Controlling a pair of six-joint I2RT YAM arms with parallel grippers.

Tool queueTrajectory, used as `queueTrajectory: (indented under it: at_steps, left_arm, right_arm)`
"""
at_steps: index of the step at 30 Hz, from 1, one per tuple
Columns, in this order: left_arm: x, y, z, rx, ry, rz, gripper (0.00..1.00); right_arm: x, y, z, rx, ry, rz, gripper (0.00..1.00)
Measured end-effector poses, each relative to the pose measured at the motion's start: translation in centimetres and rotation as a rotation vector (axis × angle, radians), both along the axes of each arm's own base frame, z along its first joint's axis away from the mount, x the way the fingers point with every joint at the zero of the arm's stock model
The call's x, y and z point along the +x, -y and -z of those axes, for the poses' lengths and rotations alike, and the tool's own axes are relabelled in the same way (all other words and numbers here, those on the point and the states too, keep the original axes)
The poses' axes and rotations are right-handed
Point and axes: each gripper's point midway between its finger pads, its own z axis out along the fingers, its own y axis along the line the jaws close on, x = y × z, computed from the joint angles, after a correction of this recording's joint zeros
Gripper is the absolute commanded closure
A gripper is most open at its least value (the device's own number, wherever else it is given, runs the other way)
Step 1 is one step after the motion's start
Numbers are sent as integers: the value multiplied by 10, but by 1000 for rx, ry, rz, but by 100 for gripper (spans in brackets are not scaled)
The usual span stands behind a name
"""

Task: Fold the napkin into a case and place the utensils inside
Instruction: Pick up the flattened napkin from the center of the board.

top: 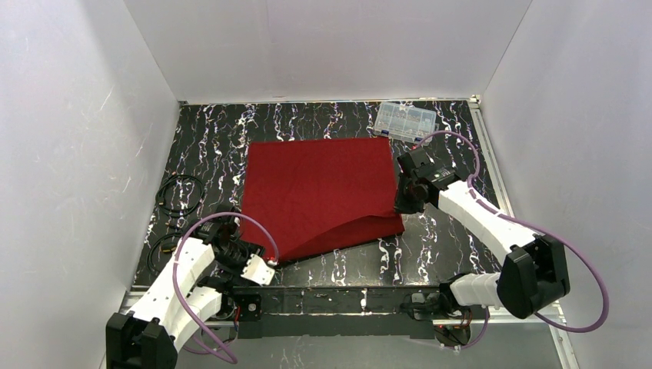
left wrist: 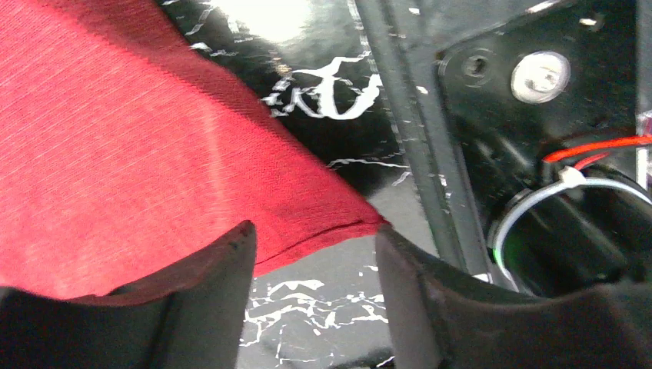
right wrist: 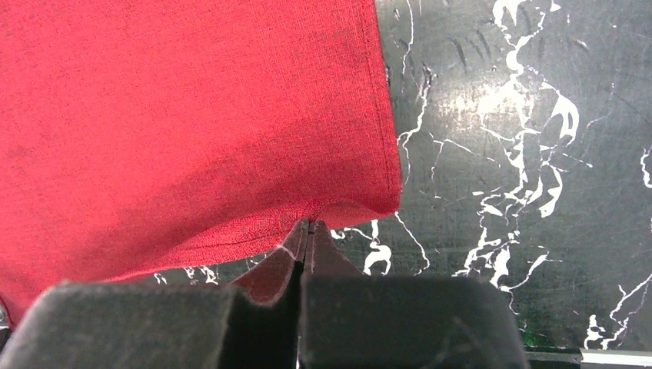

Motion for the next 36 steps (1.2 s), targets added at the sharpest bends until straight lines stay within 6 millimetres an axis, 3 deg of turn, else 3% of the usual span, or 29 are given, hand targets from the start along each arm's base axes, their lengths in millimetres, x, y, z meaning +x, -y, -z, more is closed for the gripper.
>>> queueTrajectory:
  at_steps: [2,5,13,20,29,36]
  left_arm:
    - [5,3,-2,-15,16,-8,27]
    - [12,8,-8,-40,36,-32,27]
    - [5,19,-24,-100,-29,-122,27]
    - [4,43,-49,-208,-110,-208,27]
    - [3,50,-23,-147,-132,-259,25]
    - [45,44,-20,-112,31,-375,33]
  right_arm:
    - [2,-1,1,6,1,-3,99]
    - [4,-3,2,13,3,-8,99]
    - [7,-5,2,20,13,-10,99]
    - [10,-3,6,12,4,-4,99]
    - [16,3,6,11,11,10,99]
    - [19,5,5,14,17,17,99]
